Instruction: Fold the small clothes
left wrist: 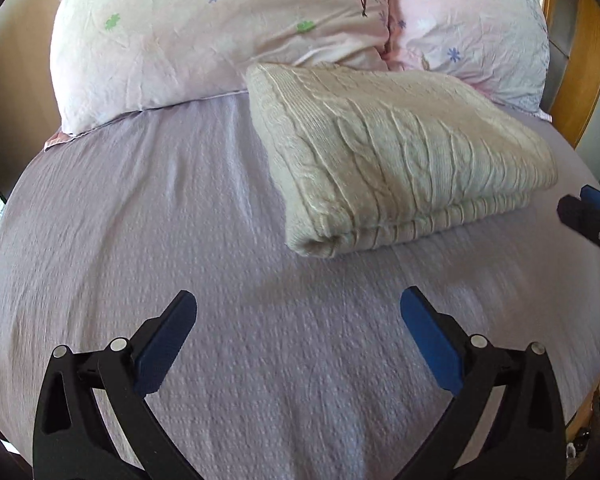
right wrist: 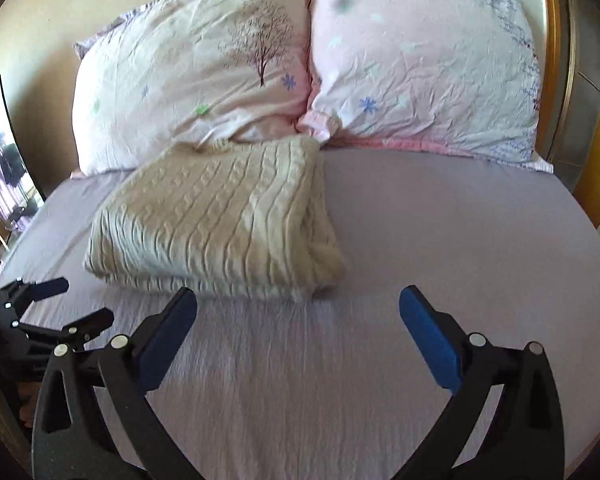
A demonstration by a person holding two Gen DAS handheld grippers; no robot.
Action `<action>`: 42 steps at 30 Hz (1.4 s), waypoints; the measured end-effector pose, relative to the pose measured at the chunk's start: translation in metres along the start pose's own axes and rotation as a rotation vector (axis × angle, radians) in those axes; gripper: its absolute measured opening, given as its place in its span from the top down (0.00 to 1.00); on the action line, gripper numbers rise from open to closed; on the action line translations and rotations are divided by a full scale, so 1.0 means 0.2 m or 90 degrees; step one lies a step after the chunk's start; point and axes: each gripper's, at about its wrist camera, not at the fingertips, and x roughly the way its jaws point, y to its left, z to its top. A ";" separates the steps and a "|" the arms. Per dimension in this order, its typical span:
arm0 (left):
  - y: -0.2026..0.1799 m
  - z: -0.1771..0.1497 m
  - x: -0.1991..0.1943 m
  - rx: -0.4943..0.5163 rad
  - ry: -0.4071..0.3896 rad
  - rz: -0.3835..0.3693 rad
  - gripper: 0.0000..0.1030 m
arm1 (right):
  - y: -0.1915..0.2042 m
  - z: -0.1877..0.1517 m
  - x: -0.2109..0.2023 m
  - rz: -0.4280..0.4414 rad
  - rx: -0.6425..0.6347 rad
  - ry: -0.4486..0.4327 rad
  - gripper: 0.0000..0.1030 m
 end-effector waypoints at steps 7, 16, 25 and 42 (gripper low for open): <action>0.01 -0.01 0.04 -0.021 0.006 0.008 0.01 | 0.01 -0.04 0.18 -0.022 0.037 0.076 0.02; 0.01 -0.03 0.04 -0.017 -0.001 0.010 0.01 | 0.07 -0.06 0.20 -0.068 -0.014 0.093 0.02; 0.01 -0.03 0.04 -0.015 -0.001 0.008 0.01 | 0.06 -0.06 0.20 -0.067 -0.014 0.093 0.02; 0.01 -0.03 0.04 -0.016 -0.001 0.008 0.01 | 0.06 -0.06 0.20 -0.067 -0.013 0.093 0.02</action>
